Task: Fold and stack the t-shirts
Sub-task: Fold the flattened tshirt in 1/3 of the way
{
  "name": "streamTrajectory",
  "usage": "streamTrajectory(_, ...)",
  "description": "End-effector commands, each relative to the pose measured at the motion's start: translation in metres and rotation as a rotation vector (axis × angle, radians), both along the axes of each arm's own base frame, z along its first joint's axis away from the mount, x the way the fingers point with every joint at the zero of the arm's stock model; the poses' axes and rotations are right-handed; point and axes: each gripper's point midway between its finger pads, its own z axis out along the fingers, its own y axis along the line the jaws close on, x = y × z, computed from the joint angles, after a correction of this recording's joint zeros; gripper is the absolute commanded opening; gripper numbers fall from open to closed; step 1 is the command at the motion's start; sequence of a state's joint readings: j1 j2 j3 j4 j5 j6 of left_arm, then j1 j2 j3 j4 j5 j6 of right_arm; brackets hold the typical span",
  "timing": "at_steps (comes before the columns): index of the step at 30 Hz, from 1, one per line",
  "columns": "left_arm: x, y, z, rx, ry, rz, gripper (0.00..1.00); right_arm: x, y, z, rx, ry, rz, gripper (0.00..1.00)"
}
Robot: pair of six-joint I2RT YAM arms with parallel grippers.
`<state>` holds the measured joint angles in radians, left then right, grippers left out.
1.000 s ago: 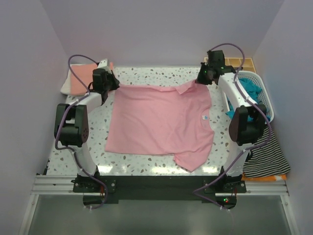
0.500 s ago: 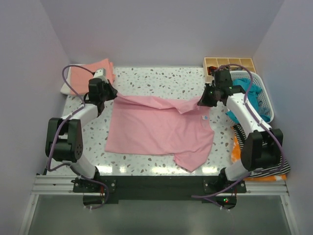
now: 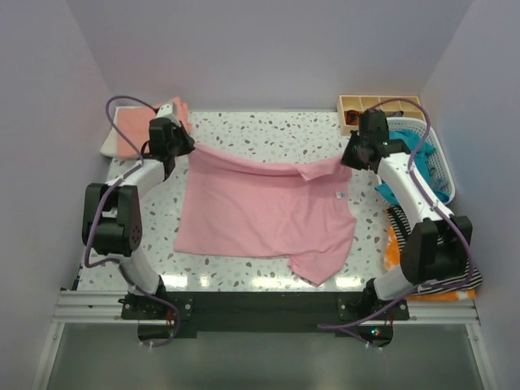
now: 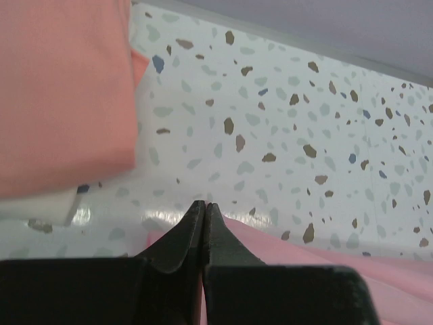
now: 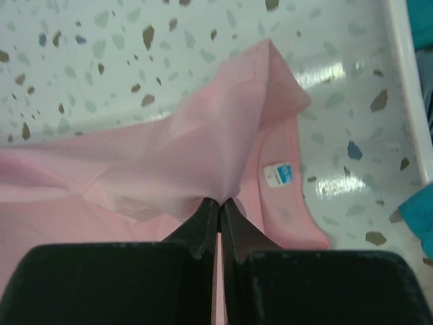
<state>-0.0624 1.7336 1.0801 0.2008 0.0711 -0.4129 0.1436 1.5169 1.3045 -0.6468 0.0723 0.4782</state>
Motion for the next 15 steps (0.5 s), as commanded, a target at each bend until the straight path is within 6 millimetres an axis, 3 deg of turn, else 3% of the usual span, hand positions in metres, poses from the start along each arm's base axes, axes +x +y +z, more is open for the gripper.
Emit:
streamTrajectory(1,0.048,0.006,0.029,0.03,-0.111,-0.028,0.0,0.063,-0.022,0.033,-0.092,-0.176,-0.1,0.0)
streamTrajectory(3,0.064,0.003,0.022,0.02,-0.119,-0.051,0.0,0.081,-0.022,0.035,-0.08,-0.207,-0.104,0.0)
streamTrajectory(4,0.071,0.004,0.023,0.014,-0.136,-0.052,0.0,0.089,-0.021,0.019,-0.076,-0.18,-0.101,0.0)
streamTrajectory(5,0.078,0.0,0.026,0.001,-0.154,-0.073,0.0,0.096,-0.018,0.017,-0.065,-0.189,-0.093,0.0)
streamTrajectory(6,0.084,-0.001,0.009,-0.013,-0.132,-0.088,0.0,0.104,-0.016,0.018,-0.054,-0.197,-0.087,0.0)
streamTrajectory(8,0.094,-0.01,0.008,-0.045,-0.143,-0.142,0.0,0.116,-0.011,0.003,-0.028,-0.186,-0.074,0.0)
streamTrajectory(9,0.097,-0.011,-0.007,-0.057,-0.118,-0.15,0.0,0.12,-0.008,0.004,-0.019,-0.194,-0.066,0.0)
streamTrajectory(15,0.102,-0.02,-0.016,-0.092,-0.122,-0.187,0.0,0.126,0.004,0.008,0.027,-0.209,-0.015,0.0)
